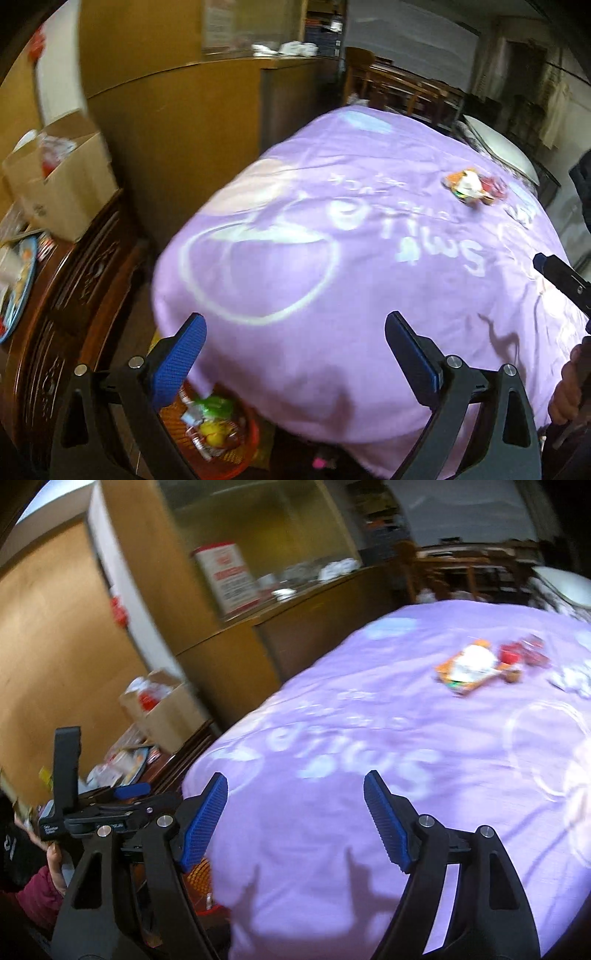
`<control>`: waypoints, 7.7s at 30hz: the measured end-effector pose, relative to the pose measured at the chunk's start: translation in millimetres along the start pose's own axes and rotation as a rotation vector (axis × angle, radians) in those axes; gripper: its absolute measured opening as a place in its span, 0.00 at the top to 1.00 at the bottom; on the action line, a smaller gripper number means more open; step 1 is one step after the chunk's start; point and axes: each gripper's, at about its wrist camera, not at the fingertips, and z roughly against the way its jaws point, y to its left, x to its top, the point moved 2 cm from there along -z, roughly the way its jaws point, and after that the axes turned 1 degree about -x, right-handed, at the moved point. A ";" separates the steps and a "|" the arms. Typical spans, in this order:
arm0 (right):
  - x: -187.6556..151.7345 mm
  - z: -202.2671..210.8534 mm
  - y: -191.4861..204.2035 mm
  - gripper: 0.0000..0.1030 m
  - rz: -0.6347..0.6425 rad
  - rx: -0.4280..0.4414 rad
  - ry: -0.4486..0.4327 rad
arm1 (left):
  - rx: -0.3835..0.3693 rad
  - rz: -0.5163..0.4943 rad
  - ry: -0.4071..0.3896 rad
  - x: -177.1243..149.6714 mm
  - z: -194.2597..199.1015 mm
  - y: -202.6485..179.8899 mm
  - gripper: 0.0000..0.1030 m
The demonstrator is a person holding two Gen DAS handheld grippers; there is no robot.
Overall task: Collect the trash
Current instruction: 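Move both open tools back over the bedspread, then close the left tool on the white tissue on the orange box, then close the right tool on the crumpled white tissue while the left tool holds its tissue, then carry both tissues to the red wastebasket and open both tools over it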
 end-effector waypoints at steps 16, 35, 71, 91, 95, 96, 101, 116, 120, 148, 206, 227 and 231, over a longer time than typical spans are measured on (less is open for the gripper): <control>21.3 48.0 -144.9 0.28 -0.167 -0.292 -0.103 | -0.133 -0.127 0.038 51.7 -60.4 -120.0 0.07; 7.7 19.9 -256.5 0.06 -0.267 -0.688 0.113 | -0.218 -0.245 0.039 137.7 -148.0 -246.1 0.07; 7.9 13.3 -252.4 0.05 -0.244 -0.716 0.134 | -0.243 -0.262 -0.013 163.7 -179.3 -273.3 0.76; 8.2 13.3 -252.4 0.05 -0.245 -0.715 0.133 | -0.173 -0.225 0.029 125.3 -184.0 -227.2 0.32; 8.2 13.2 -252.0 0.05 -0.245 -0.716 0.134 | -0.173 -0.235 0.039 130.3 -196.8 -236.7 0.30; 8.2 13.3 -252.4 0.05 -0.245 -0.715 0.133 | -0.171 -0.230 0.046 129.8 -200.6 -237.1 0.33; 8.1 13.3 -252.4 0.05 -0.245 -0.716 0.133 | -0.213 -0.216 0.052 121.0 -205.1 -232.1 0.73; 49.4 27.7 -279.8 0.05 -0.349 -0.629 -0.003 | -0.242 -0.135 0.046 100.6 -184.5 -193.8 0.74; 81.3 19.3 -294.4 0.05 -0.349 -0.627 -0.058 | -0.233 -0.142 0.040 97.9 -186.3 -195.2 0.74; 111.7 -24.9 -277.1 0.76 -0.157 -0.619 -0.081 | -0.246 -0.140 0.021 96.9 -167.9 -188.2 0.77; -7.2 -27.4 144.5 0.74 0.305 0.058 0.071 | 0.045 0.188 0.223 -124.1 -23.0 159.9 0.57; -90.7 -131.1 250.7 0.73 0.484 0.309 0.429 | 0.309 0.361 0.106 -112.8 7.4 249.2 0.09; -113.6 -157.0 269.0 0.66 0.515 0.345 0.515 | 0.322 0.378 0.096 -112.3 9.6 257.8 0.08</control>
